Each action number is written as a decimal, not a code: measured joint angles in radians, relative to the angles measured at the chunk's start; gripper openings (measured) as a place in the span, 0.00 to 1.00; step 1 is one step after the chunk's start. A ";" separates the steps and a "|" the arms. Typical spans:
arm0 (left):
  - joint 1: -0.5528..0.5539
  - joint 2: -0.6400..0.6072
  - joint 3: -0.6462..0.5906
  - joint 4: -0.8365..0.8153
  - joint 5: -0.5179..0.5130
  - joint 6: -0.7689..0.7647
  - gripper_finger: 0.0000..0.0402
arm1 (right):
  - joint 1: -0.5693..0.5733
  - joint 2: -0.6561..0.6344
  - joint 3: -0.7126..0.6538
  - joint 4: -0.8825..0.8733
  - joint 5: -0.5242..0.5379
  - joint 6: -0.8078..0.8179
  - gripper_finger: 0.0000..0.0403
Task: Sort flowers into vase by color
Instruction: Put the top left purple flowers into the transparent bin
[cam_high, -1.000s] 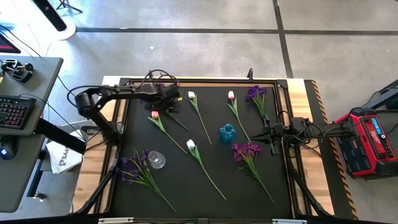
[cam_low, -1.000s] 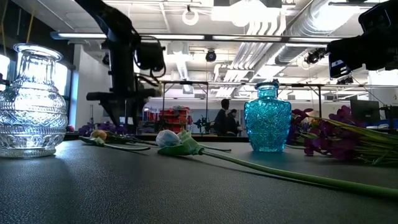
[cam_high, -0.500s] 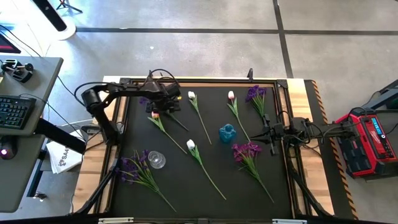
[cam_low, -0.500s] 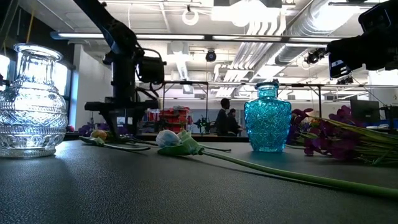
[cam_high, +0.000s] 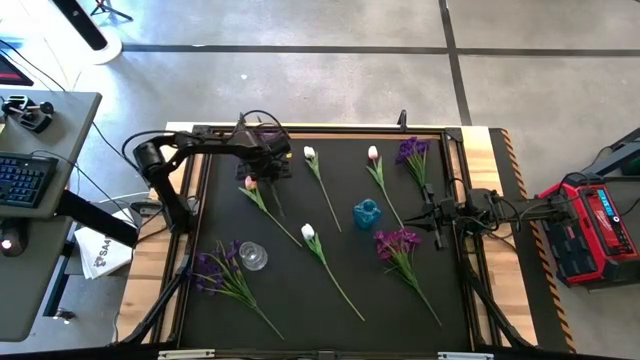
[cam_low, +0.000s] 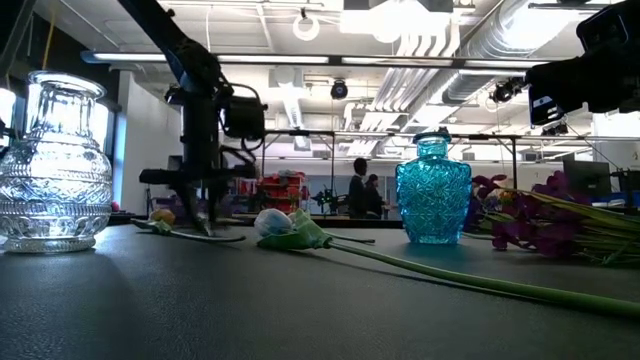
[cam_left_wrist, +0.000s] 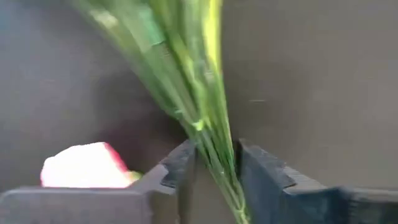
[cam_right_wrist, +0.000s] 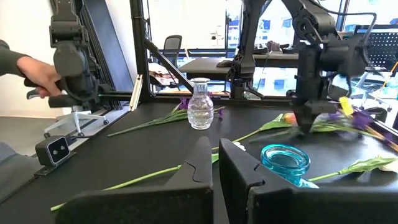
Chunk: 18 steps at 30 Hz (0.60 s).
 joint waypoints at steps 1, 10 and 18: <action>0.000 -0.015 0.001 0.003 -0.006 0.007 0.19 | 0.000 0.000 0.000 0.000 0.000 0.000 0.00; -0.029 -0.220 0.001 0.067 -0.142 0.110 0.02 | 0.000 0.000 0.000 0.000 0.000 0.000 0.00; -0.261 -0.522 0.001 0.145 -0.479 0.290 0.01 | 0.000 0.000 0.000 0.000 0.000 0.000 0.00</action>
